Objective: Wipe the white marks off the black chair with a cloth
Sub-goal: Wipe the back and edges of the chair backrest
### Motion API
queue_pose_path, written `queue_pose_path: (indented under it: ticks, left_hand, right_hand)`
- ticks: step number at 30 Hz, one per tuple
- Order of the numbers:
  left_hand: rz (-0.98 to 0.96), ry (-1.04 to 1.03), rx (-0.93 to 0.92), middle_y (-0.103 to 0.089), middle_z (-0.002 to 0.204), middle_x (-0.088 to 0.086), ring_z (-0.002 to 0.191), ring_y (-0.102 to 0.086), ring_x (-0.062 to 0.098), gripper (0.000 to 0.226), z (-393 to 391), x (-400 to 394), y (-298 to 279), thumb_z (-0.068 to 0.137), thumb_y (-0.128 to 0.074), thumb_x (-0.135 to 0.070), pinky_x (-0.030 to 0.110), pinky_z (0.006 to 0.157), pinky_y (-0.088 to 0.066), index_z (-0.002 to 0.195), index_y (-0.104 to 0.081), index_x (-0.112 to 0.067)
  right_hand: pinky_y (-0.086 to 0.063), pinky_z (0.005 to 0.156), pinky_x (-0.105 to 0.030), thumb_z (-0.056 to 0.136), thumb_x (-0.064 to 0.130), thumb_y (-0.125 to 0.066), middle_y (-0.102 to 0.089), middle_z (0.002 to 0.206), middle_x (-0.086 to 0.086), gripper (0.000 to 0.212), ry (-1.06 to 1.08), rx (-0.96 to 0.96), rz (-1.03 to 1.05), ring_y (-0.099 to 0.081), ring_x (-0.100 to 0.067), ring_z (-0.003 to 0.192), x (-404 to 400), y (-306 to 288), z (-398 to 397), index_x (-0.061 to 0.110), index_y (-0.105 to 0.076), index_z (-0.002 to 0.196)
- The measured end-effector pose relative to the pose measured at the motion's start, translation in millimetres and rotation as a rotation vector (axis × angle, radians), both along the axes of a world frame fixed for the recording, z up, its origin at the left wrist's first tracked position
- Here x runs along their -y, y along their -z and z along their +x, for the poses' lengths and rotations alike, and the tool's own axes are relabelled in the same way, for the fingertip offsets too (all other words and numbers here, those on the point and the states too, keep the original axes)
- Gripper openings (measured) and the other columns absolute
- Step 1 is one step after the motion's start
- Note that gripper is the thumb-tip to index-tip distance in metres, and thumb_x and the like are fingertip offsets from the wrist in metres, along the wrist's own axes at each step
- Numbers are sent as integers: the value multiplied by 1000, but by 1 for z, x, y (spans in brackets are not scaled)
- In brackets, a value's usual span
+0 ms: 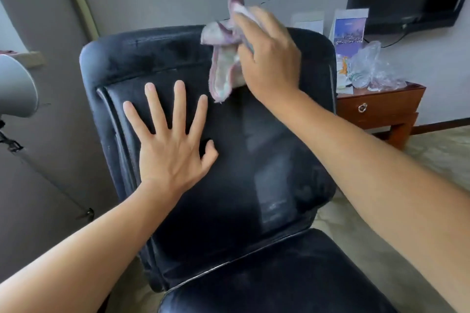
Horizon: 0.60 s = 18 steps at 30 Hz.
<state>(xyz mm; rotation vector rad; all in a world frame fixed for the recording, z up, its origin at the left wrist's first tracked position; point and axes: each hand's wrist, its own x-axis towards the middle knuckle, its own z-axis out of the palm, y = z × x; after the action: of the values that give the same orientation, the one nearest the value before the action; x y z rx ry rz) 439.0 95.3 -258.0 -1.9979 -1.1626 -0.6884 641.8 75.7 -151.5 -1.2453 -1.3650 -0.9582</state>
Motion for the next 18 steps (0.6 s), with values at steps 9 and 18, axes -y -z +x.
queue_pose_path:
  ticks: [9, 18]
  left_hand:
    - [1, 14, -40, 11, 174, 13, 150, 7, 64, 76, -1, -11, 4, 101, -30, -67, 88, 110, -4, 167, -6, -38]
    - [-3, 17, -30, 10, 174, 14, 150, 6, 65, 79, 1, -4, 4, 101, -32, -67, 89, 109, -5, 167, -4, -35]
  right_hand:
    - [-25, 125, -31, 107, 11, -51, -21, 169, 10, 60, 30, -24, -513, -20, -15, 157, 63, 362, -3, 33, -32, 159]
    - [-51, 52, -30, 83, 8, -58, -73, 91, 11, 28, -64, -45, -119, -70, -15, 74, 98, 182, 20, 29, -77, 85]
